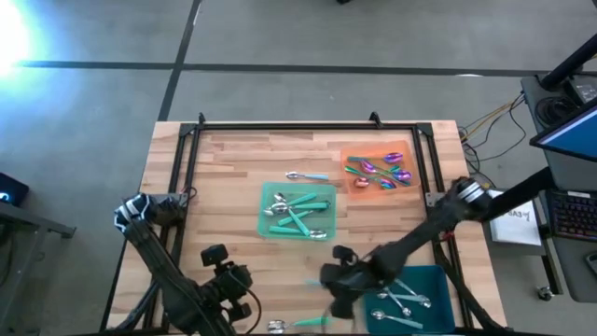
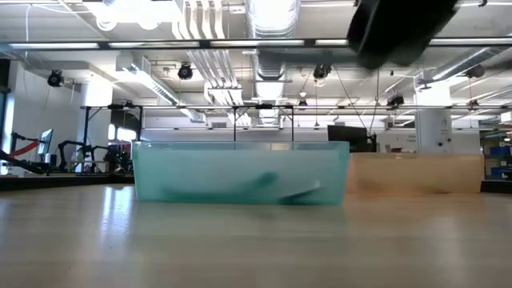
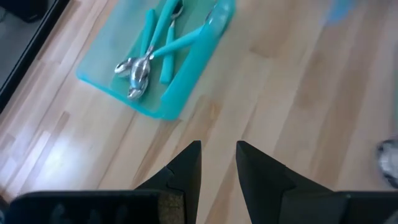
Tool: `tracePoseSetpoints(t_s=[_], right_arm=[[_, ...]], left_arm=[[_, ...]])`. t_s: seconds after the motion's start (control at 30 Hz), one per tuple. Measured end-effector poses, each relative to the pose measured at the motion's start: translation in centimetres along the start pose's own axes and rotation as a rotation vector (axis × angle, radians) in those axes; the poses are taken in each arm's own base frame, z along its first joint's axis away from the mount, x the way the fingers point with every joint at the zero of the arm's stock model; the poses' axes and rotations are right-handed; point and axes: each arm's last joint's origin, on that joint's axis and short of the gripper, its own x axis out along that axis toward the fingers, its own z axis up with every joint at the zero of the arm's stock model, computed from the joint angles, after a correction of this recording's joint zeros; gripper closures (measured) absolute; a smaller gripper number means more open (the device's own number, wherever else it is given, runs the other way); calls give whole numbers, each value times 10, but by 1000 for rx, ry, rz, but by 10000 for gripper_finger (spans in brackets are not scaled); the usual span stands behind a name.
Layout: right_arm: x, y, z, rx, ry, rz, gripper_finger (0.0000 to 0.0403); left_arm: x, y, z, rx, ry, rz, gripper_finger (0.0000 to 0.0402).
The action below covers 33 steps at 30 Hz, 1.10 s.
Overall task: Sort silverware by color (type)
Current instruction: Put the blue spoon into the blue bin
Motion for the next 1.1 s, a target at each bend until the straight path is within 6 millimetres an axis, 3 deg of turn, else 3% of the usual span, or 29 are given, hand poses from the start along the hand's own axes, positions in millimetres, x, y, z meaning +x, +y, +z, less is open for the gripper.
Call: tracePoseSetpoints(t_s=[0.17, 0.4, 0.57, 0.73, 0.93, 1.1], right_arm=[[-53, 16, -17, -2, 22, 30, 380], [-90, 37, -71, 117, 119, -91, 380], [-87, 38, -97, 205, 198, -213, 380], [-71, 37, -116, 265, 329, -261, 380], [-58, 36, -128, 268, 456, -275, 378], [-56, 37, -130, 253, 518, -253, 328]], left_arm=[[15, -2, -12, -1, 15, 36, 317], [29, -6, -22, 2, 22, 59, 317], [27, -8, -19, -10, -5, 50, 317], [23, -8, -14, -29, -32, 34, 317], [16, -10, -9, -53, -39, 6, 317], [13, -13, -5, -84, -47, -31, 317]])
